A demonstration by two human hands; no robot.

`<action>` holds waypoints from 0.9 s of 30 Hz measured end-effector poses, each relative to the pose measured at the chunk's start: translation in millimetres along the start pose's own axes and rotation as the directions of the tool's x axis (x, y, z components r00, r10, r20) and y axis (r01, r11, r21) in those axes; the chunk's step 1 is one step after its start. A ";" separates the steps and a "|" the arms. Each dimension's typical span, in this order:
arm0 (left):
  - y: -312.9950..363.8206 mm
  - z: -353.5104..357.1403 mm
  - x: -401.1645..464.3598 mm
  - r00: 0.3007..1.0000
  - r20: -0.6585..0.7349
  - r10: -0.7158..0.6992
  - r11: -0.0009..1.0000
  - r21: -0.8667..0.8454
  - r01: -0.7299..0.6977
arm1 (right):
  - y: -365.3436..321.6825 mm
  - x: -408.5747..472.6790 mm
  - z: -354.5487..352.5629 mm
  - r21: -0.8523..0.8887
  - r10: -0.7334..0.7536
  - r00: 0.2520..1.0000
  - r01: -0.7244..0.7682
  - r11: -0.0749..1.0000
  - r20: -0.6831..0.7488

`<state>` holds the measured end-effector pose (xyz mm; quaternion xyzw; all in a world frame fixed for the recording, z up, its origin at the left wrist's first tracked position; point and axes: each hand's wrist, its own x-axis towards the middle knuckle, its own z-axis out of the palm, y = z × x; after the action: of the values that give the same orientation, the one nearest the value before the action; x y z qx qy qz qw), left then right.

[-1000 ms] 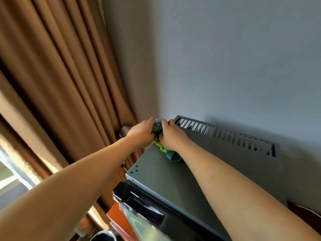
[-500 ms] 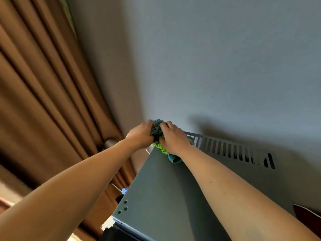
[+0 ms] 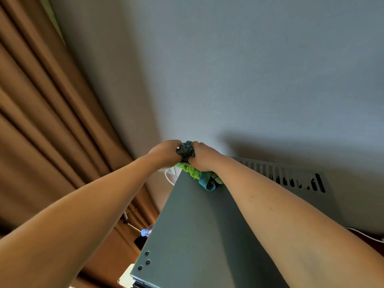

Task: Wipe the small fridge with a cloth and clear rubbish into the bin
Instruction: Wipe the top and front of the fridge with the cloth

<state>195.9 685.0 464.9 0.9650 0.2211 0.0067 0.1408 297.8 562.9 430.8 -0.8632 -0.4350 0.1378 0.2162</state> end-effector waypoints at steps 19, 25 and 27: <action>189.1 42.3 -32.4 0.965 0.157 0.209 0.974 -0.120 -0.191 | 114.0 -153.3 -100.0 -0.050 0.333 0.936 -0.329 0.943 0.112; 262.7 70.3 -40.5 0.938 0.165 0.306 0.942 -0.198 -0.272 | 158.6 -213.0 -127.0 -0.098 0.435 0.899 -0.428 0.898 0.059; 282.8 79.9 -42.6 0.928 0.166 0.334 0.933 -0.201 -0.300 | 171.3 -232.3 -134.3 -0.096 0.462 0.885 -0.457 0.884 0.046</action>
<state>283.6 401.4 468.0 0.9681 0.0451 -0.0474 0.2417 337.8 250.1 474.6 -0.9447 -0.2305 0.1961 0.1266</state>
